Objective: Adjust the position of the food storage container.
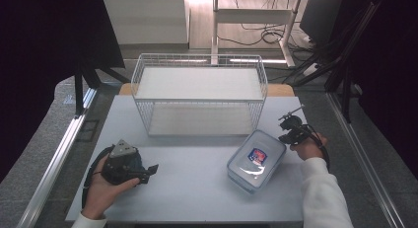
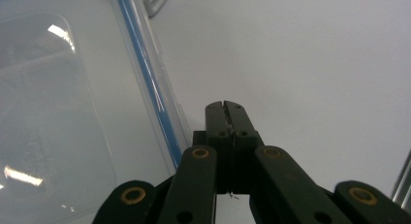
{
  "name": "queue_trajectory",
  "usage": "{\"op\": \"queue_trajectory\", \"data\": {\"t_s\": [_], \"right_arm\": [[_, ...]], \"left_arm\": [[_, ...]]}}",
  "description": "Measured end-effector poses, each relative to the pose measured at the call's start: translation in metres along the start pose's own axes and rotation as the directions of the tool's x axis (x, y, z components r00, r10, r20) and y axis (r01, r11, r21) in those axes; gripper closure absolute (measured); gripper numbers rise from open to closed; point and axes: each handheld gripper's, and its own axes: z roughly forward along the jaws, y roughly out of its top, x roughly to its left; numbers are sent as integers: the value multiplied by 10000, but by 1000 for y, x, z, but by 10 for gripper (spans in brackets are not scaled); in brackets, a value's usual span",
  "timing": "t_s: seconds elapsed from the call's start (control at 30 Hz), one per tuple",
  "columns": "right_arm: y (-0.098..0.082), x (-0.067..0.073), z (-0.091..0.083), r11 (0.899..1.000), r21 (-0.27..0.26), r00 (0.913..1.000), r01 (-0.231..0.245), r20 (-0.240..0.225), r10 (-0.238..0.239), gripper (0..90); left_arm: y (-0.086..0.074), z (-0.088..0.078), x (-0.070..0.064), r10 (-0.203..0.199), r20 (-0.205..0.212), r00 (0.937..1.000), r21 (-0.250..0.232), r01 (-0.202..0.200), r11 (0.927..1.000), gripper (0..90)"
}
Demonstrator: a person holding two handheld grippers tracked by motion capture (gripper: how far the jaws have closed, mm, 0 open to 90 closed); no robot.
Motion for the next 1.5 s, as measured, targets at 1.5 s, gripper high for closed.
{"op": "queue_trajectory", "data": {"t_s": [1.5], "right_arm": [[-65,129,-79,9629,-1666,9588,2124,-1546,-2383,891]], "left_arm": [[1,6,-11,360,162,9992,176,-363,9992,142]]}}
